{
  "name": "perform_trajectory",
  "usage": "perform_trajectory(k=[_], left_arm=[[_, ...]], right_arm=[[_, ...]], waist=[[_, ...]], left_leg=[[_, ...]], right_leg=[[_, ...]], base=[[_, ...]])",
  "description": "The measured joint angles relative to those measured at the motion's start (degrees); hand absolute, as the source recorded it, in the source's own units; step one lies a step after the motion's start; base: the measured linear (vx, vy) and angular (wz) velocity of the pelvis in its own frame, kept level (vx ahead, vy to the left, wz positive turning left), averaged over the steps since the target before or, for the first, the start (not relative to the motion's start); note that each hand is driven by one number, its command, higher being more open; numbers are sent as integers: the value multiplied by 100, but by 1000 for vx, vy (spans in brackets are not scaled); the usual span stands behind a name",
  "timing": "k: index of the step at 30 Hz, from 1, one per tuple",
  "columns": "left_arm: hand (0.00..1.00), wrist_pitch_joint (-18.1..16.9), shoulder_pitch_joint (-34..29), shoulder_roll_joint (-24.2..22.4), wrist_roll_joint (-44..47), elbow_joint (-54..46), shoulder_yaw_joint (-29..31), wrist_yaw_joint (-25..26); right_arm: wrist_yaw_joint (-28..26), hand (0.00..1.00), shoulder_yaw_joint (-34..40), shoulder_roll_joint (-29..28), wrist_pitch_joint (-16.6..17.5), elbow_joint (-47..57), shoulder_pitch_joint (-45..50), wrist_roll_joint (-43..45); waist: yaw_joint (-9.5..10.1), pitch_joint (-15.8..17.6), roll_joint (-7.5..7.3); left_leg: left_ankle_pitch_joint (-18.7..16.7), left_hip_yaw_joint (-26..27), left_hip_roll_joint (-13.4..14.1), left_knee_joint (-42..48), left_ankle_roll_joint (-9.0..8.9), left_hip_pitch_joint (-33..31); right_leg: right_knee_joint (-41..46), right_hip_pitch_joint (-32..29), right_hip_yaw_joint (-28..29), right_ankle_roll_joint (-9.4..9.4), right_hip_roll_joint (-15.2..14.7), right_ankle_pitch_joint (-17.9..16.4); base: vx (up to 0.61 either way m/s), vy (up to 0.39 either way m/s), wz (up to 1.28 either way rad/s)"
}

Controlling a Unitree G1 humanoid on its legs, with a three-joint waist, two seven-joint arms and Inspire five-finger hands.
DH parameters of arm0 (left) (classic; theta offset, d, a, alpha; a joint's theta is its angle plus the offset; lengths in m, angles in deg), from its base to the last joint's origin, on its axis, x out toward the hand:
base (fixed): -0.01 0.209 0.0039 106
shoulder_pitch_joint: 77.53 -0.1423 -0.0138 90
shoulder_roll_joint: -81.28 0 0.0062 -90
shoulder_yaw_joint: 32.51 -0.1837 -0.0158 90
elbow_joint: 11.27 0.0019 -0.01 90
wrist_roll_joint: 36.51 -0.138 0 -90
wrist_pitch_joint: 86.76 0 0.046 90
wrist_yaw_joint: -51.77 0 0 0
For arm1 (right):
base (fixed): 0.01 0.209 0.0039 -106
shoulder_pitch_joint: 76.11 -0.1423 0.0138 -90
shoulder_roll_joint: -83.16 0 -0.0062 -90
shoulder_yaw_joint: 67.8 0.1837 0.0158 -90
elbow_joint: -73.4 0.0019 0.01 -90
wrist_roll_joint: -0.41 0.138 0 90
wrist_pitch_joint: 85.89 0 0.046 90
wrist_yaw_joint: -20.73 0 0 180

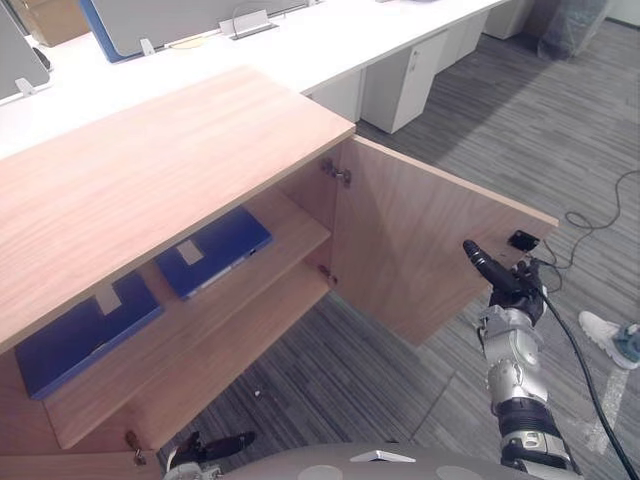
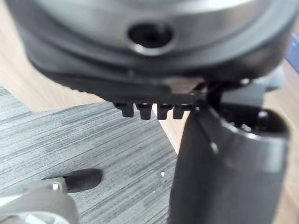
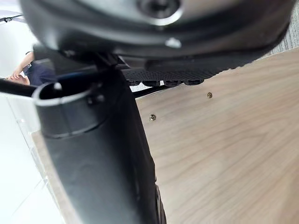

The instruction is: Walk over to the cabinet, pick up the folder, carry it to the office cabinet, place the folder inside the office cabinet, then close the office cabinet door

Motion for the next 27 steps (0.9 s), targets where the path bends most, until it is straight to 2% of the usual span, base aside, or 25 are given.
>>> perform_trajectory(k=[3, 5, 8, 10, 11, 12, 13, 14, 15, 17, 20, 22, 25, 27], left_arm=[[100, -1, 8, 0, -2, 0, 7, 0], [100, 0, 13, -24, -34, 4, -9, -53], [100, 0, 34, -21, -236, 9, -88, -85], [100, -8, 89, 4, -248, 43, -258, -172], [100, -24, 198, 31, -260, 104, -364, -259], [100, -24, 246, 38, -263, 138, -389, -287], [100, -30, 303, 51, -283, 153, -486, -333], [100, -41, 354, 50, -409, 174, -533, -359], [100, -40, 384, 48, -445, 186, -591, -377], [100, -47, 465, 9, -458, 197, -736, -436], [100, -58, 457, -78, -458, 228, -835, -437], [100, -57, 430, -104, -451, 224, -996, -387], [100, -90, 226, -105, -343, -210, -1696, -293], [100, -246, 197, -101, -342, -619, -2071, -238]], right_arm=[[-179, 100, -521, 231, 236, 2, 263, 172], [-477, 100, -1471, 718, 343, -17, 564, 403], [-812, 100, -2323, 1342, 354, -27, 735, 386], [-1167, 100, -3046, 1972, 308, -78, 781, 360], [-1504, 100, -3566, 2441, 193, -88, 802, 31], [-1670, 100, -3733, 2571, 106, -94, 803, -111], [-2066, 100, -4014, 2691, -130, -117, 816, -320], [-2452, 100, -4299, 2657, -402, -144, 841, -264], [-2636, 100, -4442, 2608, -523, -150, 879, -251], [-3223, 100, -4779, 2070, -861, -587, 1051, -89], [-3365, 100, -4781, 1215, -1075, -1264, 1395, 119], [-3331, 100, -4272, 802, -1018, -1732, 1316, 241], [-3025, 100, -3274, 269, -967, -2733, 1204, 260], [-2743, 100, -2372, 12, -864, -3609, 944, 144]], waist=[[-18, 0, 20], [-113, 1, 20], [-169, 2, -14], [-188, -4, -46], [-193, 1, -85], [-193, 4, -94], [-192, 7, -114], [-181, 0, -145], [-158, -7, -160], [-95, -13, -165], [39, -19, -102], [34, 23, 55], [121, 59, 97], [207, 184, 101]], left_leg=[[15, 9, 64, 8, 22, 5], [47, 51, 137, 7, 8, 23], [77, 173, 198, 12, -21, 68], [107, 245, 254, 20, -72, 103], [140, 270, 277, 33, -121, 95], [163, 271, 307, 27, -149, 92], [238, 265, 378, -11, -193, 90], [335, 236, 440, -67, -213, 87], [380, 218, 478, -105, -231, 88], [547, 139, 601, -208, -261, 42], [602, 62, 693, -199, -278, -69], [604, -4, 700, -78, -274, -216], [539, -169, 744, 353, -191, -394], [413, -371, 826, 875, -105, -619]], right_leg=[[-7, 1, 4, 0, 35, 0], [-17, -8, 70, -1, 119, -1], [-18, -34, 171, -2, 188, -2], [-21, -52, 275, -30, 246, -21], [-22, -82, 309, -83, 310, -60], [-22, -94, 317, -98, 330, -68], [-23, -110, 311, -168, 417, -90], [-24, -119, 286, -248, 488, -135], [-25, -122, 272, -294, 533, -163], [-24, -138, 161, -422, 673, -249], [33, -207, 100, -499, 755, -300], [109, -293, 63, -507, 728, -292], [191, -155, -125, -521, 700, -303], [383, -67, -322, -503, 642, -404]], base=[[-39, -43, -6], [-77, -78, -13], [-97, -62, -25], [-124, -71, -26], [-121, -69, -15], [-156, -96, -11], [-188, -145, 2], [-156, -127, 7], [-158, -167, 15], [-111, -131, 25], [-37, -58, 15], [-4, 2, 12], [10, 18, 37], [-16, 48, 58]])
